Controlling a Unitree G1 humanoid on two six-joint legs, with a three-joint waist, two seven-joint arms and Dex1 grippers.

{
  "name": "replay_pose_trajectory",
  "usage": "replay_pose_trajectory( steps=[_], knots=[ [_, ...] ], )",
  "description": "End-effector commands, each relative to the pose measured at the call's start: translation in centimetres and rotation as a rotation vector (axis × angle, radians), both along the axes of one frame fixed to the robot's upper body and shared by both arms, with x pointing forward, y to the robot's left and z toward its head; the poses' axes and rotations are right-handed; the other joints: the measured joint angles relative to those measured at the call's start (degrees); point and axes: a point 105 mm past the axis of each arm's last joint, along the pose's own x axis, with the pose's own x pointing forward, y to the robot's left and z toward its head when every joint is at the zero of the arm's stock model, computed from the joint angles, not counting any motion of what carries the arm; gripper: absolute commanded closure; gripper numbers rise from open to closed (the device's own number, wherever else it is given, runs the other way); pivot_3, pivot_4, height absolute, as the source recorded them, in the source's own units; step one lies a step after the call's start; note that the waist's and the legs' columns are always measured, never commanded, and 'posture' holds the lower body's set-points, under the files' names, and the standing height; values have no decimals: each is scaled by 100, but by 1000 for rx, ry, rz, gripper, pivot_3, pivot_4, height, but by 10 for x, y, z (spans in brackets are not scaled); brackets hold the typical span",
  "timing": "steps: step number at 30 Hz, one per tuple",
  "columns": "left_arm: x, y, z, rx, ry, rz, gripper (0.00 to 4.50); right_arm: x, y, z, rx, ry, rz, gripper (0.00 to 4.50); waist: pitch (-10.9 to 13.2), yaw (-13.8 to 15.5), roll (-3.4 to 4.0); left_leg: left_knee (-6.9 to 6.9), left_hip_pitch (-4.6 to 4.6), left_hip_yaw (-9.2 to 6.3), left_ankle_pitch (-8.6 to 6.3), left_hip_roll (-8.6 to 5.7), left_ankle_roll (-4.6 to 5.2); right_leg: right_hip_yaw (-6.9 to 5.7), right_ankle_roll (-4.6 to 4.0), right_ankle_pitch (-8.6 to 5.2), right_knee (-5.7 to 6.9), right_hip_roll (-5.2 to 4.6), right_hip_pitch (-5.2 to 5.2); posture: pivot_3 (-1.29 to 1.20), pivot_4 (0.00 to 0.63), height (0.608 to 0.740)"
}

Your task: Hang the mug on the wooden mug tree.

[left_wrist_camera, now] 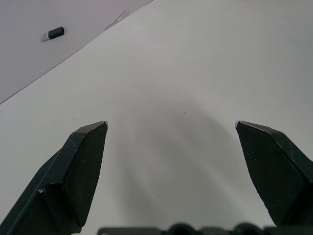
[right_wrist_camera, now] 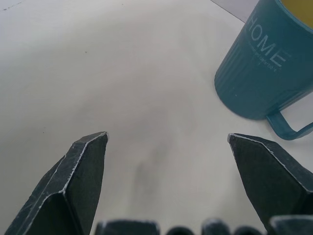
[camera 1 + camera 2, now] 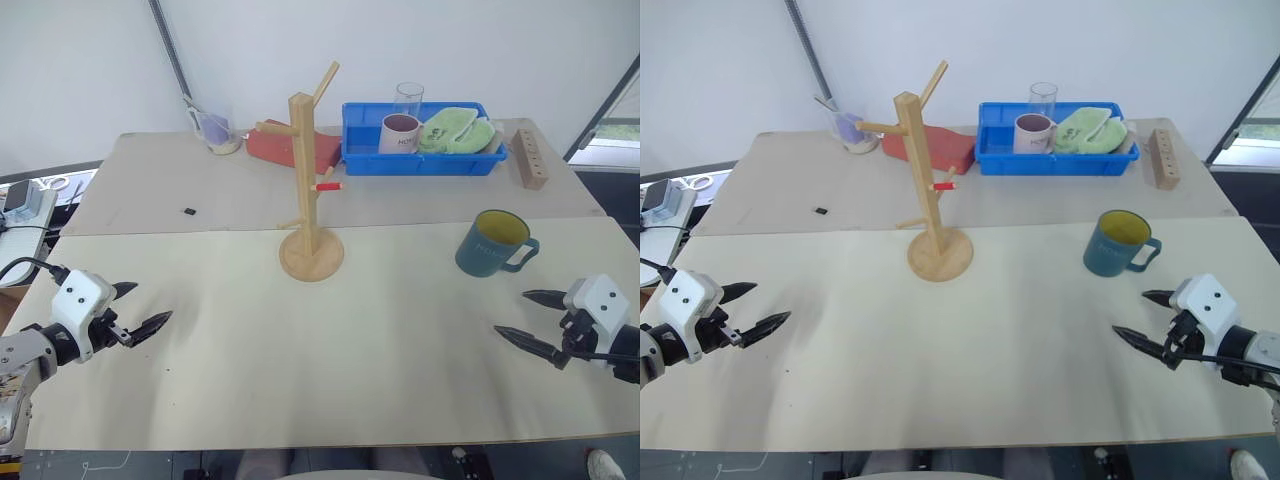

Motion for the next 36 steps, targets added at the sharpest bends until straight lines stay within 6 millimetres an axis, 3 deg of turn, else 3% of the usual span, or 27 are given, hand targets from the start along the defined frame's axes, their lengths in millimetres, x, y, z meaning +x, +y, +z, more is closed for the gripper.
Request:
replay_pose_trajectory(
  steps=[1,3,19,26,31,36],
  knots=[
    [-2,1,6,32,0,-24,0,5,7,11,-8,-40,14,150,0,0,0,0,0,0,0,0,0,0,0,0,0,0,0,0,150,740],
    [-8,5,-4,58,55,-34,0,9,13,12,-5,-45,22,150,0,-16,1,0,1,0,0,0,0,1,0,0,1,0,0,0,150,740],
    [-8,-1,6,-12,6,-125,0,13,33,16,4,-57,25,150,-1,9,1,0,3,4,0,2,0,1,0,1,4,0,1,0,150,740],
    [-11,-76,30,-129,-24,-483,0,8,31,17,45,-111,-59,150,-3,59,-1,2,-5,8,0,2,0,1,0,1,5,2,9,0,150,740],
    [-11,-141,53,-222,-67,-736,0,1,26,16,123,-208,-226,150,-5,92,1,6,-9,8,1,3,1,4,4,4,9,10,14,0,150,740],
    [-12,-188,65,-274,-79,-945,0,-2,14,12,193,-315,-440,150,-11,61,2,15,-4,-2,2,3,3,16,7,8,24,28,20,0,150,740]
  ],
)
